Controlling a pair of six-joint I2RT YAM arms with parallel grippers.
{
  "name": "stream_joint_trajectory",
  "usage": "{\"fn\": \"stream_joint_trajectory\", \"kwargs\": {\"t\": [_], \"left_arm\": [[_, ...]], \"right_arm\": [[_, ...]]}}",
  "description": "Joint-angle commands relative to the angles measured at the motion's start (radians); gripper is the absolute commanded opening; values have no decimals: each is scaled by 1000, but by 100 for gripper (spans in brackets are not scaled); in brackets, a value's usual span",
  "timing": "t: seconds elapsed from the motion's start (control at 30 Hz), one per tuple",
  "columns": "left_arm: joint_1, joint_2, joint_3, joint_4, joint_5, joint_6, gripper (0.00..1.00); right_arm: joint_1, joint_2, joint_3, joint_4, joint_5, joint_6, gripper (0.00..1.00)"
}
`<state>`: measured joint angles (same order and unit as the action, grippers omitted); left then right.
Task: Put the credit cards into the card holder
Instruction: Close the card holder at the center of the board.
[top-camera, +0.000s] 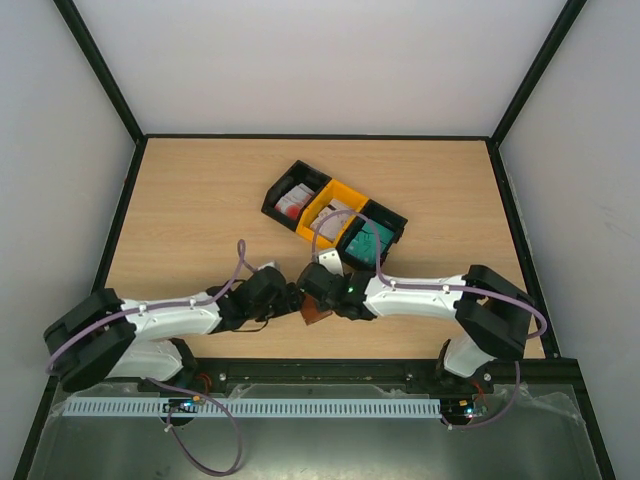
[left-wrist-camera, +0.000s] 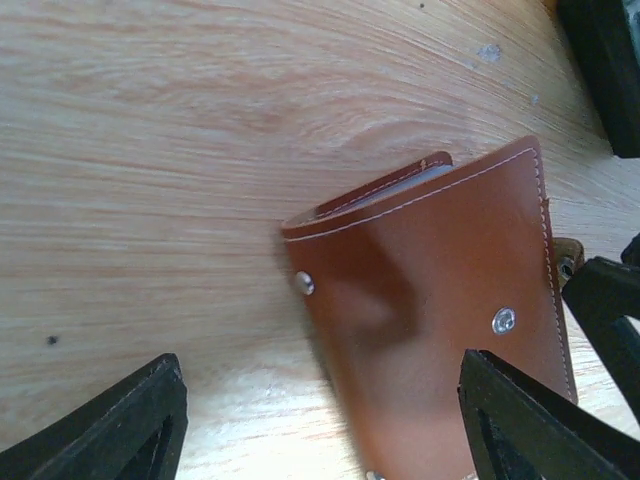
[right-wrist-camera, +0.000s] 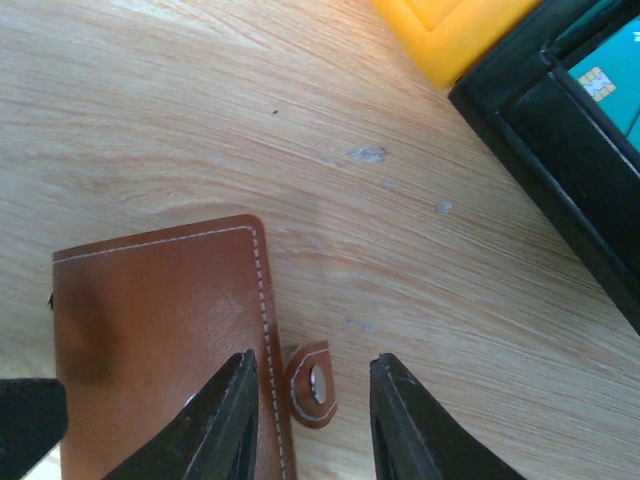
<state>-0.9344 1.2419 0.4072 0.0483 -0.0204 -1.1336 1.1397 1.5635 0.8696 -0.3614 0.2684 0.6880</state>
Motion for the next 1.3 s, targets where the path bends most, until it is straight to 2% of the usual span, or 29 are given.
{"fn": "stream_joint_trajectory", "kwargs": {"t": [0.0, 0.2, 0.33, 0.6, 1.0, 1.1, 1.27], "left_arm": [[-36, 91, 38, -73, -67, 0, 74], [-66, 155, 82, -148, -138, -8, 62], [-66, 161, 81, -148, -148, -12, 59], [-67, 176, 77, -140, -158, -20, 57], [-67, 182, 52, -123, -162, -32, 53], [-67, 186, 51, -123, -162, -32, 52], [-67, 188, 50, -122, -163, -34, 51]], "right_arm": [[-18, 9, -11, 4, 63, 0, 28], [-43, -6, -25, 1, 65, 7, 16], [-52, -13, -37, 4, 52, 10, 13], [-56, -38, -55, 72, -31, 3, 34], [-72, -22, -80, 124, -104, 7, 40], [-74, -10, -73, 104, -75, 7, 35], [-74, -7, -61, 72, -43, 12, 15]]}}
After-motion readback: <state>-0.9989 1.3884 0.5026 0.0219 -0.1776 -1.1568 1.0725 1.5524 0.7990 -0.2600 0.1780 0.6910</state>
